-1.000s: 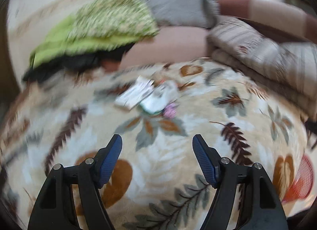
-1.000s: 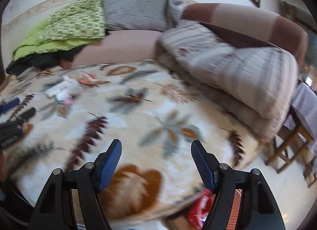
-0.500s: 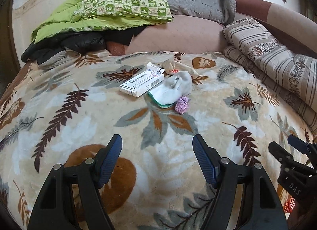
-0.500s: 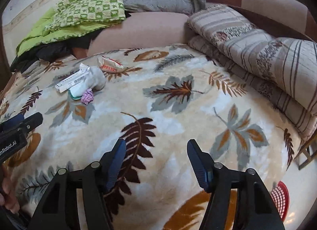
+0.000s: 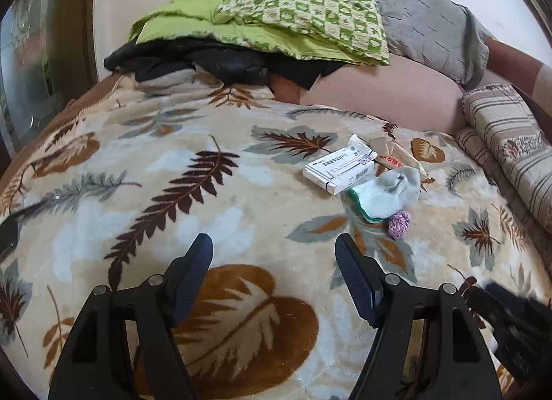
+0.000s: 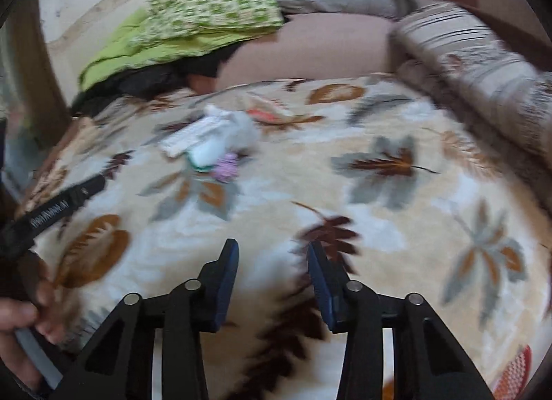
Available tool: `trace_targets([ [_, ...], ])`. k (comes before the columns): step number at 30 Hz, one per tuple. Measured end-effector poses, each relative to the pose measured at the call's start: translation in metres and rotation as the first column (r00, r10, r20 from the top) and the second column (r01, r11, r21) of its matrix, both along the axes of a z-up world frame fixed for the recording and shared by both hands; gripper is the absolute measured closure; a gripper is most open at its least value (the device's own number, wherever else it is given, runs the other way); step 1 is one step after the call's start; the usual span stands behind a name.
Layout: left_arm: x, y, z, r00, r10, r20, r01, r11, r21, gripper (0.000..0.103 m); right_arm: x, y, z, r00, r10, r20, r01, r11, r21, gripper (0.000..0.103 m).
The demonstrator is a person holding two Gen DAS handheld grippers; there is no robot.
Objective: Collect trash
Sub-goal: 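Move both open tools back over the remaining trash on the bedspread, then grasp the white sock with the left tool while the right tool grasps the purple wrapper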
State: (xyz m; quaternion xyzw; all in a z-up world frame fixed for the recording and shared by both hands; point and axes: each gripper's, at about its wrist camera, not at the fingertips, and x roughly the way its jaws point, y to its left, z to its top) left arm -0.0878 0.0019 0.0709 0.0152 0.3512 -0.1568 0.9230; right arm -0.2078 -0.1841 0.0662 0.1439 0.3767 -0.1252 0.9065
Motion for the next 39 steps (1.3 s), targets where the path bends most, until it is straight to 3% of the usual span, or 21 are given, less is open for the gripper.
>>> trace_targets([
  [5, -0.001, -0.002, 0.000, 1.000, -0.006, 0.009, 0.006, 1.000, 0.010, 0.031, 0.065, 0.010, -0.011, 0.996, 0.073, -0.047, -0.071, 0.997, 0.034, 0.066],
  [7, 0.002, -0.002, -0.003, 1.000, -0.009, -0.011, 0.009, 1.000, 0.008, 0.031, 0.085, 0.008, -0.016, 0.995, 0.075, -0.064, -0.072, 0.996, 0.056, 0.072],
  [15, 0.013, -0.001, -0.009, 0.997, -0.045, -0.068, 0.042, 0.998, -0.037, 0.031, 0.154, -0.007, -0.043, 0.989, 0.033, -0.141, -0.022, 0.996, 0.081, 0.074],
  [20, 0.018, -0.015, -0.010, 0.987, -0.129, -0.092, 0.122, 0.990, -0.076, 0.031, 0.136, -0.020, -0.042, 0.995, 0.011, -0.095, 0.003, 0.990, 0.140, 0.078],
  [23, 0.031, -0.036, -0.008, 0.977, -0.201, -0.077, 0.197, 0.979, -0.054, 0.031, 0.114, -0.027, -0.032, 0.996, -0.025, -0.083, 0.036, 0.990, 0.134, 0.079],
  [26, 0.047, -0.064, -0.011, 0.949, -0.295, -0.113, 0.290, 0.955, -0.066, 0.031, 0.079, -0.041, -0.018, 0.991, -0.122, -0.061, 0.128, 0.987, 0.101, 0.079],
  [29, 0.055, -0.103, -0.014, 0.913, -0.391, -0.119, 0.393, 0.919, -0.005, 0.031, 0.050, -0.063, -0.018, 0.971, -0.236, -0.047, 0.240, 0.959, 0.147, 0.078],
  [31, 0.060, -0.128, -0.016, 0.887, -0.448, -0.111, 0.456, 0.888, 0.063, 0.031, 0.045, -0.074, -0.023, 0.965, -0.257, -0.041, 0.261, 0.950, 0.172, 0.078],
  [36, 0.073, -0.166, -0.036, 0.856, -0.501, -0.127, 0.516, 0.842, 0.159, 0.031, 0.045, -0.087, -0.026, 0.964, -0.263, -0.033, 0.264, 0.942, 0.205, 0.078],
  [39, 0.084, -0.179, -0.052, 0.876, -0.463, -0.132, 0.481, 0.851, 0.211, 0.031, 0.048, -0.087, -0.023, 0.968, -0.249, -0.023, 0.249, 0.949, 0.195, 0.078],
])
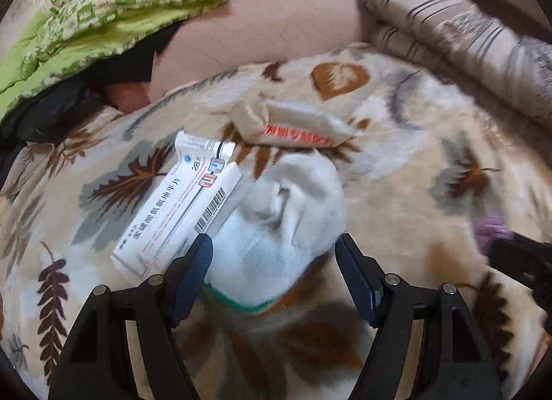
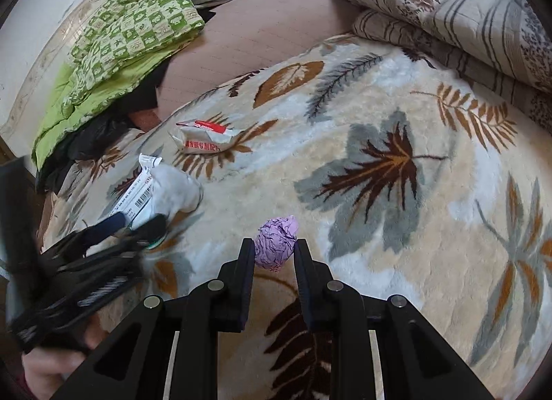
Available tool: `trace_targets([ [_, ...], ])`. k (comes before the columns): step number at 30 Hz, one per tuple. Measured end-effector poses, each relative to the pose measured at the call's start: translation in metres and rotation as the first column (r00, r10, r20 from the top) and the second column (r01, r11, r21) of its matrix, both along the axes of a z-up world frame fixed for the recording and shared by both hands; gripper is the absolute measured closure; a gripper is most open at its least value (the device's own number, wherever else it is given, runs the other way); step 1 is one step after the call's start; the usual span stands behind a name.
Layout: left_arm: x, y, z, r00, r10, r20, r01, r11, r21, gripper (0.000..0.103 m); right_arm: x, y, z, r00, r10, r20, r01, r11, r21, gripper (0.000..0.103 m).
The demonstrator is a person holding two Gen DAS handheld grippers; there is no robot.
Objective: Collect trash
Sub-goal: 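Grasp the white sock with the left tool while the right tool grasps the purple wrapper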
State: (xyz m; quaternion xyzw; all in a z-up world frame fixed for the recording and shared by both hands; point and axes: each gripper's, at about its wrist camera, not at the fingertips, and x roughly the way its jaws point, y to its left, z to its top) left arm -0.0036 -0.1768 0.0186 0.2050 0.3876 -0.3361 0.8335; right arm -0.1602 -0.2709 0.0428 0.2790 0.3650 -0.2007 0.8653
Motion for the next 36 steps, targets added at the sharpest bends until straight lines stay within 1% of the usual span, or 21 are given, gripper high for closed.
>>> trace_targets([
  [2, 0.010, -0.001, -0.006, 0.999, 0.038, -0.020, -0.038, 0.999, -0.014, 0.033, 0.000, 0.002, 0.001, 1.000, 0.009, 0.003, -0.009, 1.000, -0.005, 0.078],
  [3, 0.013, -0.001, -0.008, 0.998, 0.055, -0.031, -0.055, 0.998, -0.018, 0.046, 0.000, 0.002, 0.001, 1.000, 0.011, 0.006, -0.011, 1.000, -0.002, 0.078],
  [4, 0.014, 0.000, -0.007, 0.997, 0.071, -0.017, -0.071, 0.997, -0.026, 0.065, 0.000, 0.003, 0.002, 1.000, 0.015, 0.010, -0.015, 1.000, 0.003, 0.078],
  [6, 0.016, 0.005, -0.003, 0.996, 0.087, -0.036, -0.089, 0.994, -0.060, 0.084, 0.001, 0.004, 0.002, 1.000, 0.021, 0.009, -0.021, 1.000, -0.003, 0.078],
  [7, 0.016, 0.010, -0.001, 0.993, 0.102, -0.053, -0.106, 0.991, -0.082, 0.086, 0.001, 0.004, 0.002, 1.000, 0.024, 0.008, -0.024, 1.000, -0.010, 0.078],
  [8, 0.015, 0.016, 0.002, 0.991, 0.114, -0.075, -0.122, 0.986, -0.110, 0.086, 0.001, 0.005, 0.003, 1.000, 0.024, 0.008, -0.024, 1.000, -0.015, 0.078],
  [10, 0.009, 0.025, 0.006, 0.988, 0.116, -0.105, -0.130, 0.981, -0.142, 0.087, 0.002, 0.005, 0.003, 1.000, 0.020, 0.005, -0.020, 0.999, -0.032, 0.078],
  [12, -0.003, 0.034, 0.014, 0.988, 0.110, -0.105, -0.126, 0.980, -0.155, 0.087, 0.004, 0.005, 0.003, 1.000, 0.015, -0.005, -0.015, 0.998, -0.054, 0.078],
  [15, -0.026, 0.044, 0.025, 0.989, 0.085, -0.123, -0.104, 0.983, -0.152, 0.087, 0.005, 0.005, 0.001, 1.000, 0.019, -0.012, -0.020, 0.998, -0.060, 0.078],
  [17, -0.044, 0.055, 0.031, 0.985, 0.072, -0.158, -0.097, 0.983, -0.159, 0.087, 0.004, 0.007, 0.001, 0.999, 0.028, -0.018, -0.029, 0.997, -0.066, 0.078],
  [19, -0.061, 0.068, 0.030, 0.978, 0.061, -0.202, -0.092, 0.984, -0.151, 0.087, 0.001, 0.008, 0.001, 0.999, 0.035, -0.023, -0.036, 0.997, -0.073, 0.078],
  [21, -0.079, 0.082, 0.024, 0.976, 0.062, -0.210, -0.090, 0.987, -0.130, 0.087, -0.003, 0.007, 0.002, 0.999, 0.034, -0.020, -0.035, 0.997, -0.073, 0.078],
  [23, -0.095, 0.095, 0.014, 0.970, 0.089, -0.227, -0.117, 0.987, -0.111, 0.087, -0.006, 0.005, 0.004, 0.999, 0.029, -0.015, -0.030, 0.997, -0.076, 0.078],
  [25, -0.104, 0.098, 0.010, 0.972, 0.115, -0.207, -0.136, 0.987, -0.086, 0.087, -0.009, 0.002, 0.006, 1.000, 0.030, -0.010, -0.030, 0.997, -0.076, 0.078],
  [29, -0.102, 0.095, 0.006, 0.974, 0.141, -0.177, -0.159, 0.983, -0.091, 0.087, -0.009, 0.006, 0.007, 0.999, 0.048, -0.014, -0.049, 0.995, -0.082, 0.078],
  [30, -0.101, 0.095, 0.005, 0.974, 0.148, -0.170, -0.165, 0.982, -0.092, 0.085, -0.008, 0.008, 0.006, 0.998, 0.055, -0.018, -0.056, 0.995, -0.083, 0.078],
  [31, -0.098, 0.092, 0.003, 0.974, 0.147, -0.172, -0.164, 0.982, -0.088, 0.080, -0.007, 0.010, 0.005, 0.998, 0.062, -0.021, -0.063, 0.994, -0.084, 0.078],
  [33, -0.095, 0.086, 0.001, 0.979, 0.132, -0.154, -0.146, 0.986, -0.080, 0.076, -0.006, 0.015, 0.004, 0.996, 0.081, -0.032, -0.084, 0.992, -0.090, 0.078],
  [34, -0.093, 0.082, 0.001, 0.982, 0.131, -0.138, -0.141, 0.988, -0.067, 0.076, -0.007, 0.016, 0.004, 0.996, 0.085, -0.035, -0.088, 0.992, -0.094, 0.078],
  [36, -0.090, 0.079, 0.000, 0.983, 0.117, -0.144, -0.129, 0.988, -0.080, 0.076, -0.009, 0.018, 0.005, 0.995, 0.094, -0.038, -0.097, 0.990, -0.105, 0.078],
])
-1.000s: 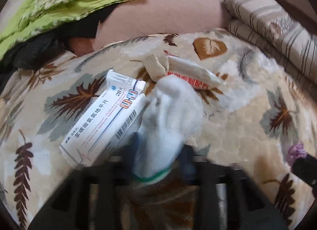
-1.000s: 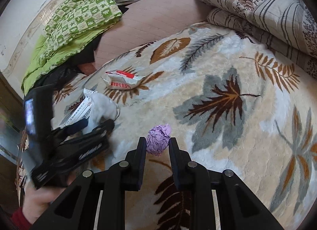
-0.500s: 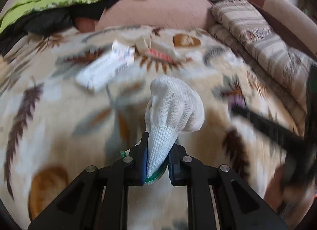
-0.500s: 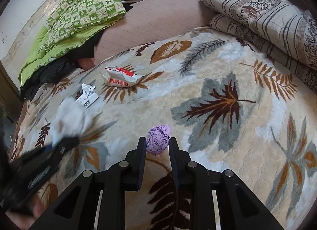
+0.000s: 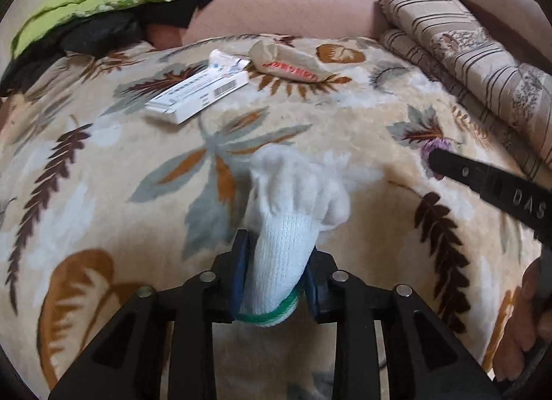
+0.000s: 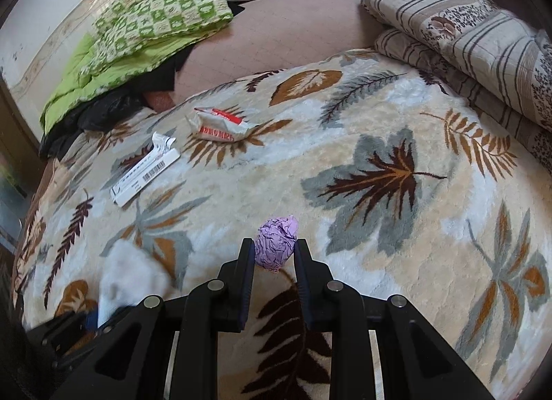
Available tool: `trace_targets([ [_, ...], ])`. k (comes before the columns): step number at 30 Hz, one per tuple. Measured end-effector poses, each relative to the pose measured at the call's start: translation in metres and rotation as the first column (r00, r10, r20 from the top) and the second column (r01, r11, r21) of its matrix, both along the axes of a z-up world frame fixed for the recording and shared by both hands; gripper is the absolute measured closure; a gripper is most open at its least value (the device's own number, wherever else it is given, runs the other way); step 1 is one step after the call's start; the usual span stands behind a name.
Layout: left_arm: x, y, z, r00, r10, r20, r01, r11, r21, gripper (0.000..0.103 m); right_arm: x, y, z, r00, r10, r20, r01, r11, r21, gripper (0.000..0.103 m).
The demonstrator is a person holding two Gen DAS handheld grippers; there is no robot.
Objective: Collect trash
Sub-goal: 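Grasp the white sock with the left tool while the right tool grasps the purple wrapper, then lift the white sock and purple wrapper off the bedspread with both tools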
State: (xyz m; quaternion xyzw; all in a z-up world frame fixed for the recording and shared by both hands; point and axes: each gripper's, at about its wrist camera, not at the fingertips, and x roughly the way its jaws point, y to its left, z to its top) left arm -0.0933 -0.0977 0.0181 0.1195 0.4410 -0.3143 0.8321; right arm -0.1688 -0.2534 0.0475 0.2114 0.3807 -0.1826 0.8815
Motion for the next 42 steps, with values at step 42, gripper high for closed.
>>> trace_targets([
  [42, -0.028, 0.005, 0.041, 0.947, 0.019, 0.320, -0.005, 0.999, -0.045, 0.085, -0.049, 0.027, 0.002, 0.999, -0.035, -0.023, 0.032, 0.993, -0.117, 0.078],
])
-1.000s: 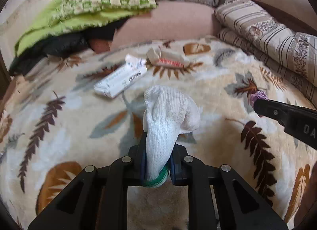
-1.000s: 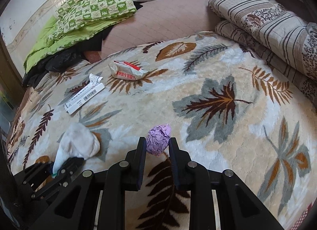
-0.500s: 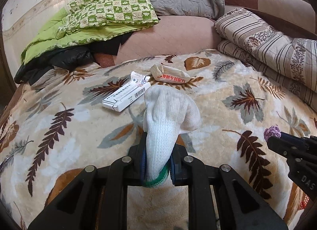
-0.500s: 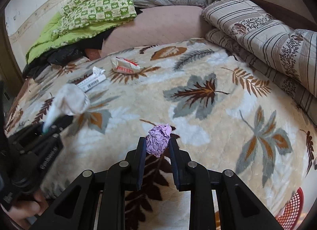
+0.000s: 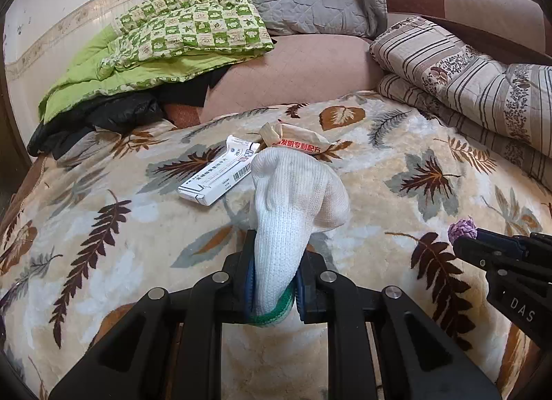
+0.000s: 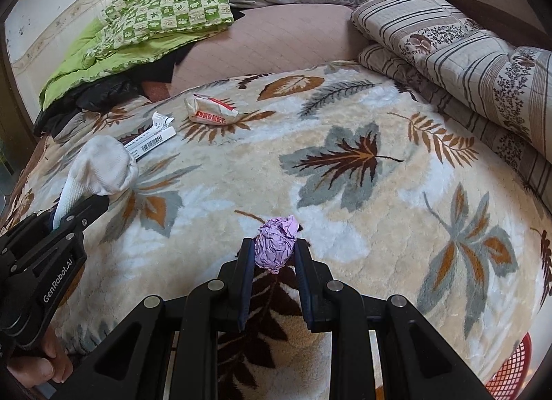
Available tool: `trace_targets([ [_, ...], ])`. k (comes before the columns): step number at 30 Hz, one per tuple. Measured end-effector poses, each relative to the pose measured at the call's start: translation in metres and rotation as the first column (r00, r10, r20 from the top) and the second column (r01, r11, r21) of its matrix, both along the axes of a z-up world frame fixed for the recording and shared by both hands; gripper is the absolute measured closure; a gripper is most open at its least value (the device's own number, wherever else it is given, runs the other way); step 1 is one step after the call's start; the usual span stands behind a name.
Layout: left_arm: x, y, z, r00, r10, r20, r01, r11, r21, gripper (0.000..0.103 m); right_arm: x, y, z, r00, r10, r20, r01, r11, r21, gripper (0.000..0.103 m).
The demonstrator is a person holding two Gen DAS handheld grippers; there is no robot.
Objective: Collect trash
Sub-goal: 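Lift the white sock and purple wrapper off the bedspread with both tools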
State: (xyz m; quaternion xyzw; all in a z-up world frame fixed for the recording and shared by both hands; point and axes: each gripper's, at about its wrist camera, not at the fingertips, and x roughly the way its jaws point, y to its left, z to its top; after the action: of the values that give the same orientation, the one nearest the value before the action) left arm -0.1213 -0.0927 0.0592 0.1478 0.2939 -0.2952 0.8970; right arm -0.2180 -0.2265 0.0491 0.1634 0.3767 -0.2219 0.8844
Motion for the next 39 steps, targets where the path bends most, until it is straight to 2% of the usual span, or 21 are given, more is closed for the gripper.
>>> trace_targets([
  [30, -0.005, -0.003, 0.003, 1.000, -0.021, 0.008, 0.021, 1.000, -0.001, 0.085, -0.008, -0.004, 0.009, 1.000, -0.014, 0.028, 0.014, 1.000, -0.004, 0.078],
  [39, -0.021, -0.008, 0.010, 0.997, -0.071, 0.010, 0.071, 0.997, -0.021, 0.085, -0.035, -0.015, 0.031, 0.993, -0.076, 0.090, 0.075, 0.997, 0.015, 0.078],
])
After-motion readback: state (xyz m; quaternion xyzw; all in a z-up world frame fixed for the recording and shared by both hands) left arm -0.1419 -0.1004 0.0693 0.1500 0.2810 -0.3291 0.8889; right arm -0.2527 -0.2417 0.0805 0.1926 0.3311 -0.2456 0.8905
